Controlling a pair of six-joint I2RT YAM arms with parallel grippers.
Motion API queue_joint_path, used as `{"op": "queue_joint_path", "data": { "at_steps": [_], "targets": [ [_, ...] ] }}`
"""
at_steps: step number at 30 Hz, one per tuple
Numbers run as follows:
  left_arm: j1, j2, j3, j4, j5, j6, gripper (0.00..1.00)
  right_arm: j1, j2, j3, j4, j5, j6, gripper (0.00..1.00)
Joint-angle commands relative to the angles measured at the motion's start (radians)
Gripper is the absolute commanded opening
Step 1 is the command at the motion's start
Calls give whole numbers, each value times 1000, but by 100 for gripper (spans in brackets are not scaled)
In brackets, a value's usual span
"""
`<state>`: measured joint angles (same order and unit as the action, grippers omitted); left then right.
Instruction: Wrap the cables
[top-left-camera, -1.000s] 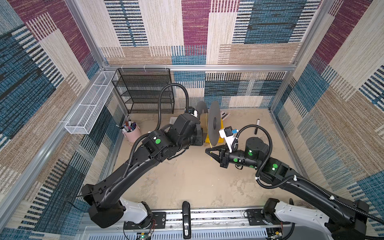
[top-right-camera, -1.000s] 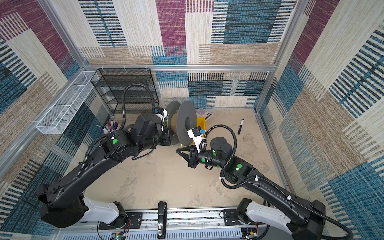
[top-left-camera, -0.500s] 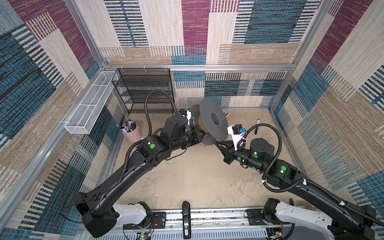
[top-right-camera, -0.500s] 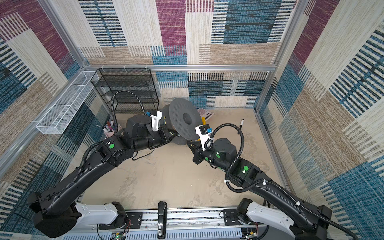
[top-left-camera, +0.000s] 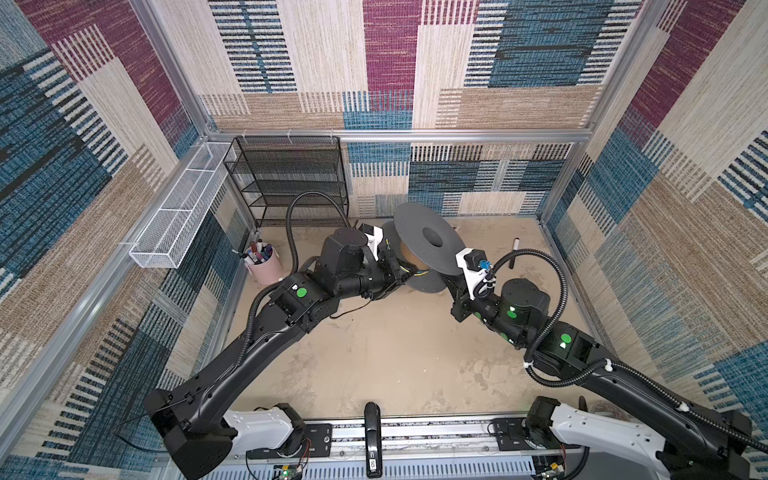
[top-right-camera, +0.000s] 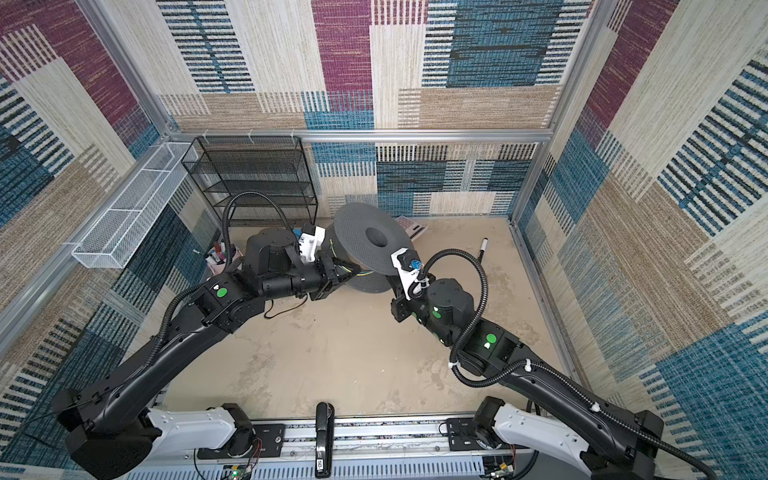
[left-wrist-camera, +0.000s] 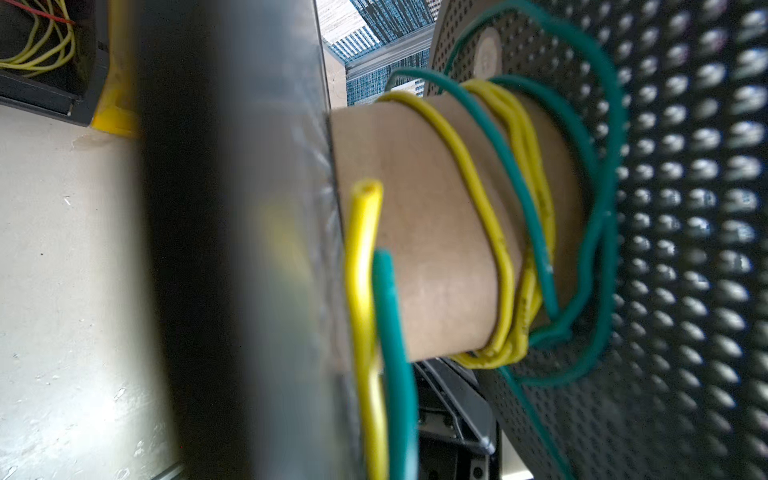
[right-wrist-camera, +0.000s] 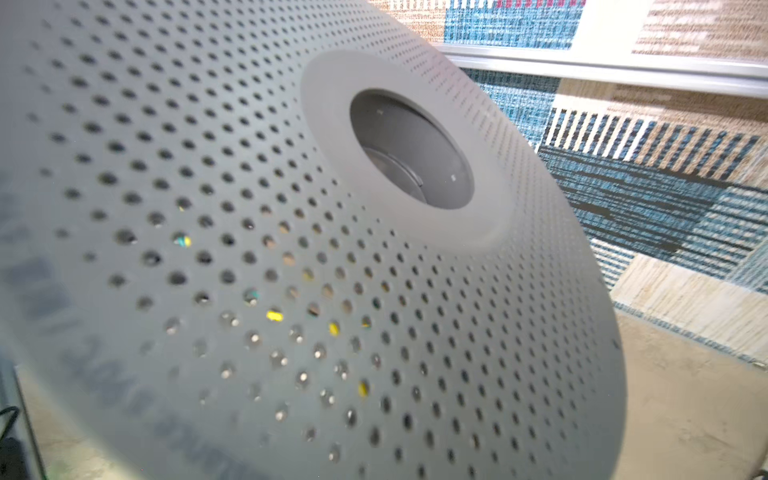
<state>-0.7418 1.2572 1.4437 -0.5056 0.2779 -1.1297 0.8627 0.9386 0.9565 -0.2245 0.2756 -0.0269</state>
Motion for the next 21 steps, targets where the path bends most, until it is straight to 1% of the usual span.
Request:
{"op": "queue_joint_path", "data": {
  "at_steps": [1,6,9,11,14,16,18,19,21],
  "targets": [
    [9,-10,29,24,61,37,0,-15,21,4,-184,377,-83,1],
    [13,-1,37,33,131,50,0,-13,17,-21,-134,469,-169,1],
    [20,7,31,49,177,40,0,-12,-25,-47,-54,490,-214,1],
    [30,2,3,82,204,13,0,-11,-66,-52,-5,514,-215,0],
    [38,3,-36,141,244,-31,0,-10,-128,-85,87,505,-246,0],
    [39,9,-54,190,270,-56,0,-11,-135,-87,101,441,-276,1],
    [39,23,-54,222,292,-66,0,-10,-113,-65,75,381,-280,6],
    [39,28,-55,243,319,-74,0,-11,-97,-46,56,351,-278,12],
    [39,33,-58,264,340,-80,0,-10,-79,-14,19,298,-259,27]
  ]
}}
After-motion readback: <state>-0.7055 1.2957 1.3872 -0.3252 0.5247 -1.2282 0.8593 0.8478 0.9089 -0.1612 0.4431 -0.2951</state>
